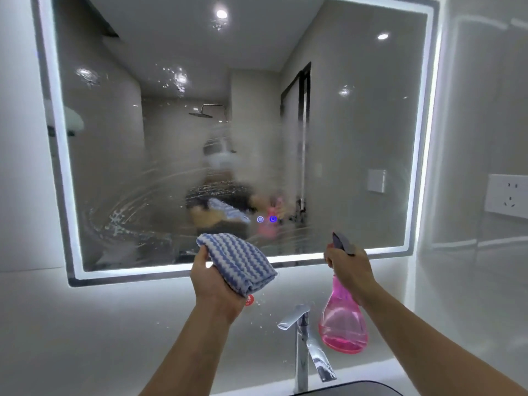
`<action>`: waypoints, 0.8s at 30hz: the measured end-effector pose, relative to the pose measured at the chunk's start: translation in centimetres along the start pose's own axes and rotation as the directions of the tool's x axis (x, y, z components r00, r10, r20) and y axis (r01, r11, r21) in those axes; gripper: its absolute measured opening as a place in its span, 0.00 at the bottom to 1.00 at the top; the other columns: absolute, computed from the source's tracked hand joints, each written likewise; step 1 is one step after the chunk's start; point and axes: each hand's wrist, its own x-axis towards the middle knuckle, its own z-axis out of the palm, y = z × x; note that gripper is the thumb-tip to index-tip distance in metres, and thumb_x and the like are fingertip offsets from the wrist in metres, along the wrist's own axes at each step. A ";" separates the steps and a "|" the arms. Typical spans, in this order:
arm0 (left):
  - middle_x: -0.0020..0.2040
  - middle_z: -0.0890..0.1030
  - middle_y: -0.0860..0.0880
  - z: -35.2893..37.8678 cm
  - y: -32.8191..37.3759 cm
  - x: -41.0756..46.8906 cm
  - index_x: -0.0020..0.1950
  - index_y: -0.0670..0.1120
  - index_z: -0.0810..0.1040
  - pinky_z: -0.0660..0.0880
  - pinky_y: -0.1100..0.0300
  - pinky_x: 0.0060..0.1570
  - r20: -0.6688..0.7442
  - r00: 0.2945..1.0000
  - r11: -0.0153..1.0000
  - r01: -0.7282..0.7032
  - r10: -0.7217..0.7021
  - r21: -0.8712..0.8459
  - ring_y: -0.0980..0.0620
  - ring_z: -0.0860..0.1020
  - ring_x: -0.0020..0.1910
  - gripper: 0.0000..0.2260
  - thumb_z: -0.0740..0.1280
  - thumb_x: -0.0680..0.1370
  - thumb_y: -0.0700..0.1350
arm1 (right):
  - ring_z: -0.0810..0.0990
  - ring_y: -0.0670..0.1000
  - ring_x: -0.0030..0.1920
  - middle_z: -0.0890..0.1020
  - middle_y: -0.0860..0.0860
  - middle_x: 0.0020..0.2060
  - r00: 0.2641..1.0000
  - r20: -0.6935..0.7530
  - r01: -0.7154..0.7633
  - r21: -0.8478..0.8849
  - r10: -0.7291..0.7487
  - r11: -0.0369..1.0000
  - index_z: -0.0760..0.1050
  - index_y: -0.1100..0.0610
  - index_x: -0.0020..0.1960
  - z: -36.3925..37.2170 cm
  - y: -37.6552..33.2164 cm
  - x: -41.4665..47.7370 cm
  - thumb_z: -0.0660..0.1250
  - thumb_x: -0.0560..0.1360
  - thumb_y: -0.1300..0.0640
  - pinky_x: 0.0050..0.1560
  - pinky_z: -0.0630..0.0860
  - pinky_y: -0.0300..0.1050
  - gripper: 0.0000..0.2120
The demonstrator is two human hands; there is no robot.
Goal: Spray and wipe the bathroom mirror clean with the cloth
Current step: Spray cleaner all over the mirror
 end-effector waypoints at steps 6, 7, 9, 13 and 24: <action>0.65 0.74 0.39 1.1 -4.0 0.7 0.61 0.44 0.73 0.62 0.37 0.68 -0.035 0.999 0.999 -0.034 0.034 0.007 0.36 0.71 0.65 0.24 0.54 0.79 0.61 | 0.70 0.54 0.32 0.73 0.56 0.27 0.996 0.034 -0.082 0.014 0.082 0.997 0.68 0.57 0.26 -1.2 4.4 2.5 0.58 0.59 0.55 0.36 0.69 0.49 0.06; 0.63 0.75 0.39 1.2 -4.6 0.9 0.62 0.44 0.73 0.64 0.37 0.66 -0.040 0.998 0.999 -0.047 0.047 0.009 0.36 0.72 0.64 0.24 0.54 0.79 0.61 | 0.70 0.54 0.32 0.73 0.55 0.27 0.996 0.037 -0.082 0.010 0.082 0.997 0.68 0.57 0.26 -1.6 4.8 2.8 0.58 0.60 0.56 0.36 0.68 0.49 0.06; 0.60 0.76 0.40 1.5 -5.8 1.1 0.64 0.45 0.72 0.65 0.39 0.64 -0.050 0.997 0.998 -0.057 0.058 0.011 0.37 0.73 0.61 0.24 0.54 0.79 0.61 | 0.68 0.53 0.31 0.72 0.53 0.26 0.996 0.053 -0.073 0.000 0.073 0.997 0.67 0.56 0.27 -2.5 5.2 3.6 0.59 0.64 0.58 0.35 0.66 0.46 0.07; 0.59 0.77 0.41 2.1 -8.0 1.5 0.61 0.45 0.75 0.65 0.38 0.64 -0.066 0.997 0.999 -0.044 0.044 0.006 0.38 0.74 0.61 0.24 0.55 0.78 0.62 | 0.69 0.52 0.32 0.73 0.52 0.30 0.997 0.063 -0.046 0.017 0.045 0.999 0.69 0.56 0.31 -4.8 5.8 5.2 0.59 0.67 0.61 0.33 0.65 0.44 0.07; 0.67 0.74 0.42 5.3 -11.0 3.4 0.69 0.47 0.71 0.67 0.38 0.63 0.006 0.998 0.998 -0.063 0.063 0.010 0.39 0.73 0.64 0.27 0.56 0.77 0.62 | 0.65 0.53 0.31 0.69 0.54 0.28 0.995 -0.059 -0.074 0.033 0.076 0.997 0.70 0.59 0.31 -11.5 5.5 8.1 0.59 0.66 0.62 0.32 0.63 0.44 0.05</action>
